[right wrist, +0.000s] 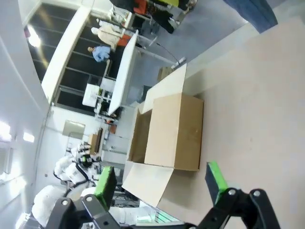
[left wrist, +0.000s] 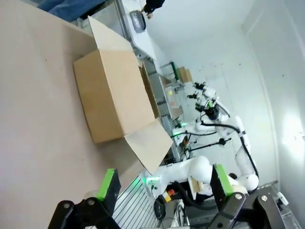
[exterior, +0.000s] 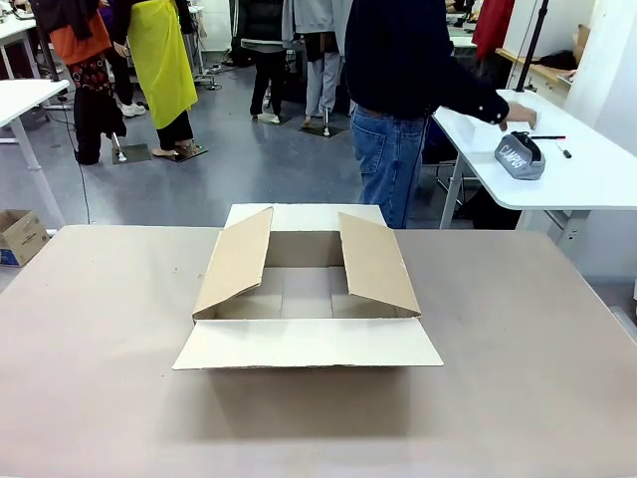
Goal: Pack the gift set into the box.
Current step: Place both hands on the side flaps of the Package Box and spread them outward.
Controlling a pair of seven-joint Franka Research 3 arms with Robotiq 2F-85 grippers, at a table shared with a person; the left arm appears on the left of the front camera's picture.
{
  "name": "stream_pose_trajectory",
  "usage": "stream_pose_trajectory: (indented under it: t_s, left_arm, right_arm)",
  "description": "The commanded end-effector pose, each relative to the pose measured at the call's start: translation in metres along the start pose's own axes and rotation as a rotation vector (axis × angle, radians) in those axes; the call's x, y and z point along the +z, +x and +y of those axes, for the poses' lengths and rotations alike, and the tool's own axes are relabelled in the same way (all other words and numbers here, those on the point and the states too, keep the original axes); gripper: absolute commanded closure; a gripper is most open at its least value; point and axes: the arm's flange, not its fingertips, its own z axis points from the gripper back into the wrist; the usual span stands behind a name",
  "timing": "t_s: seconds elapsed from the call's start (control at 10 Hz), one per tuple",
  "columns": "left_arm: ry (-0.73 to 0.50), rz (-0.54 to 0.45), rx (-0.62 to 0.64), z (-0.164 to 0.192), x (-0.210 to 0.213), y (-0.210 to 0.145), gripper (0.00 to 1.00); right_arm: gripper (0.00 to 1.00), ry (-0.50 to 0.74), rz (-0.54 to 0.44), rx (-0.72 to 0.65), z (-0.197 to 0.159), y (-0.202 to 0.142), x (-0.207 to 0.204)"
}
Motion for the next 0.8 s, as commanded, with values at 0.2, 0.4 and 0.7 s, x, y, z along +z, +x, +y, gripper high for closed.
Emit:
stream_pose_trajectory:
  t_s: [0.2,0.4,0.7]
  left_arm:
    - [0.179,0.446,-0.182,-0.117,-0.136,0.044,0.0]
    - [0.415,0.61,-0.234,-0.151,-0.222,0.034,0.0]
    - [0.531,0.735,-0.241,-0.14,-0.296,0.016,0.0]
  right_arm:
    - [0.0,-0.169,0.35,0.406,0.122,-0.002,-0.154]
    - [0.0,-0.299,0.518,0.583,0.154,-0.039,-0.252]
    - [0.0,-0.316,0.498,0.65,0.168,-0.052,-0.311]
